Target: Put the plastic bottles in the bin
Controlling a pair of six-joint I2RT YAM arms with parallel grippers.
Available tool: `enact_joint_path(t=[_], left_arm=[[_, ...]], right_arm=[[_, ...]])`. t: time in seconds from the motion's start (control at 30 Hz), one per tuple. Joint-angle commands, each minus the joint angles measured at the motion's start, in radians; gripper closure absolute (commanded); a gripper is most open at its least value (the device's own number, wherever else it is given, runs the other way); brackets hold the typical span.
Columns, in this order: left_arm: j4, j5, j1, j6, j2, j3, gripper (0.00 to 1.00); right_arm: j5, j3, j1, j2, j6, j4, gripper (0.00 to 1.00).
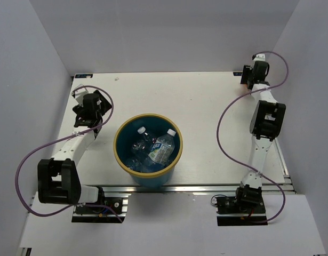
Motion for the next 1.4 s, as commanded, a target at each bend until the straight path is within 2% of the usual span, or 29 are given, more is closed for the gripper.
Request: enact_joint_path(t=[0.0, 0.13, 0.17, 0.27, 0.3, 0.37, 0.43, 0.47, 0.6, 0.73, 0.8, 0.83, 0.9, 0.93, 0.97, 1.07, 1.13, 1.2, 1.3, 1.37], left_arm=[[-0.013, 0.014, 0.006, -0.009, -0.097, -0.011, 0.02], [-0.037, 0.009, 0.006, -0.02, -0.199, -0.063, 0.02], [-0.048, 0.013, 0.006, -0.023, -0.219, -0.083, 0.02], [-0.066, 0.023, 0.006, -0.034, -0.292, -0.121, 0.02], [-0.072, 0.026, 0.006, -0.038, -0.309, -0.132, 0.02], [-0.091, 0.025, 0.006, -0.046, -0.355, -0.157, 0.02], [-0.1, 0.042, 0.004, -0.048, -0.392, -0.172, 0.02], [-0.102, 0.052, 0.004, -0.049, -0.401, -0.181, 0.02], [-0.111, 0.068, 0.006, -0.045, -0.449, -0.203, 0.02], [-0.149, 0.043, 0.004, -0.028, -0.487, -0.203, 0.02], [-0.168, 0.002, 0.004, -0.028, -0.506, -0.201, 0.02], [-0.165, -0.001, 0.006, -0.029, -0.513, -0.206, 0.02], [-0.154, 0.008, 0.004, -0.031, -0.526, -0.212, 0.02], [-0.145, 0.014, 0.004, -0.028, -0.527, -0.217, 0.02], [-0.142, 0.017, 0.004, -0.026, -0.526, -0.217, 0.02], [-0.145, 0.014, 0.004, -0.025, -0.518, -0.212, 0.02], [-0.143, 0.008, 0.004, -0.023, -0.507, -0.208, 0.02], [-0.139, 0.008, 0.004, -0.022, -0.5, -0.203, 0.02], [-0.132, 0.009, 0.006, -0.017, -0.486, -0.2, 0.02], [-0.123, 0.005, 0.004, -0.014, -0.478, -0.201, 0.02]], right_arm=[[-0.172, -0.062, 0.029, -0.292, 0.016, 0.027, 0.83], [-0.42, -0.239, 0.106, -0.61, 0.057, 0.009, 0.86], [-0.486, -0.32, 0.158, -0.663, 0.048, 0.009, 0.86], [-0.531, -0.428, 0.287, -0.865, -0.011, -0.014, 0.86], [-0.558, -0.488, 0.377, -0.91, -0.053, -0.022, 0.85], [-0.612, -0.531, 0.497, -1.016, -0.07, -0.036, 0.84], [-0.728, -0.577, 0.566, -1.089, -0.059, -0.075, 0.82], [-0.806, -0.593, 0.633, -1.108, -0.048, -0.077, 0.81], [-0.913, -0.657, 0.801, -1.139, -0.044, -0.1, 0.75], [-0.924, -0.627, 0.925, -1.085, -0.106, -0.23, 0.59], [-0.914, -0.6, 0.973, -1.053, -0.157, -0.319, 0.57], [-0.911, -0.57, 0.999, -1.042, -0.204, -0.351, 0.47], [-0.885, -0.538, 1.017, -1.016, -0.241, -0.433, 0.4], [-0.887, -0.509, 1.021, -1.009, -0.252, -0.456, 0.32], [-0.897, -0.496, 1.022, -0.999, -0.26, -0.491, 0.11], [-0.893, -0.465, 1.022, -1.004, -0.268, -0.523, 0.11], [-0.859, -0.476, 1.018, -1.036, -0.263, -0.488, 0.11], [-0.775, -0.494, 1.007, -1.073, -0.263, -0.455, 0.11], [-0.709, -0.508, 0.95, -1.114, -0.259, -0.405, 0.11], [-0.684, -0.511, 0.868, -1.131, -0.236, -0.381, 0.11]])
